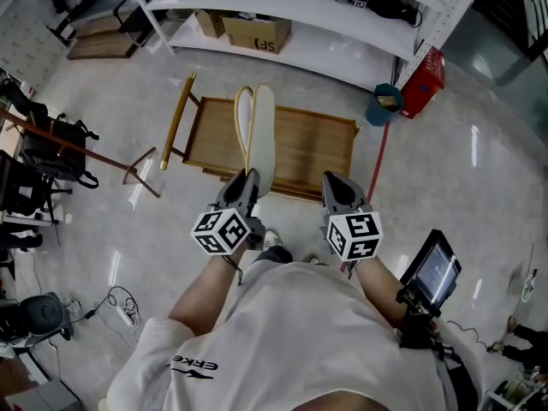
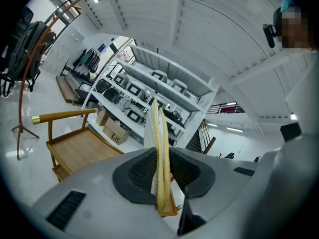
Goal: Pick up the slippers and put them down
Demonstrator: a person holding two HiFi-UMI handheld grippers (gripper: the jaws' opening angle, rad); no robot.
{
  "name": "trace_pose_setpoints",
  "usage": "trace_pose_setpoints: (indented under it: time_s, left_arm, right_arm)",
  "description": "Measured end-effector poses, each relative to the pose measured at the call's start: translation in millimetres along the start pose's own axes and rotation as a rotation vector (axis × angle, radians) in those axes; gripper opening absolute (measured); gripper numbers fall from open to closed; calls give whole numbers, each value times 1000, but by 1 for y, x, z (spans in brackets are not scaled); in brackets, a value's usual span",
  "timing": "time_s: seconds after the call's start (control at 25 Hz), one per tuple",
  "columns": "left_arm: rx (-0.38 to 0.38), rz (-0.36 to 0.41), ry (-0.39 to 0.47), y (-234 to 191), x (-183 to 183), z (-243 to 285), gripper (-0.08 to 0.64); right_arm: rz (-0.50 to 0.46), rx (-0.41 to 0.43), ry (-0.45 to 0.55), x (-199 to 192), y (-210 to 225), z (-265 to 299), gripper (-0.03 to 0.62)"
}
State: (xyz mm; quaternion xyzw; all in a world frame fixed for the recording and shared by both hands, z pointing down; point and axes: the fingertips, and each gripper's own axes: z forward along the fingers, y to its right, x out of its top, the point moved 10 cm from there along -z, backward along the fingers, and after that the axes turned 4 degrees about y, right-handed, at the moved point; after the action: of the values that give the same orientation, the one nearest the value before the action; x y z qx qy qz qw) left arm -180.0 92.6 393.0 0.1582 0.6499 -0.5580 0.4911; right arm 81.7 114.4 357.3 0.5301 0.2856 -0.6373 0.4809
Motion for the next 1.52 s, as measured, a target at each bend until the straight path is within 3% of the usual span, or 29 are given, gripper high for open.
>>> trace_pose_setpoints:
  time_s: [0.4, 0.68, 1.08, 1.52]
  left_arm:
    - [-59, -14, -66, -62, 30, 36, 74]
    - [-95, -25, -113, -77, 33, 67, 74]
    - [-148, -12, -269, -57, 1, 131, 74]
    - [-186, 2, -433, -17, -63, 213, 74]
  right_arm:
    - [3, -75, 6, 13, -24, 68, 3]
    - [21, -149, -12, 12, -10, 83, 3]
    - [79, -222, -43, 6, 49, 90, 3]
    - [143, -276, -100, -12, 139, 94, 3]
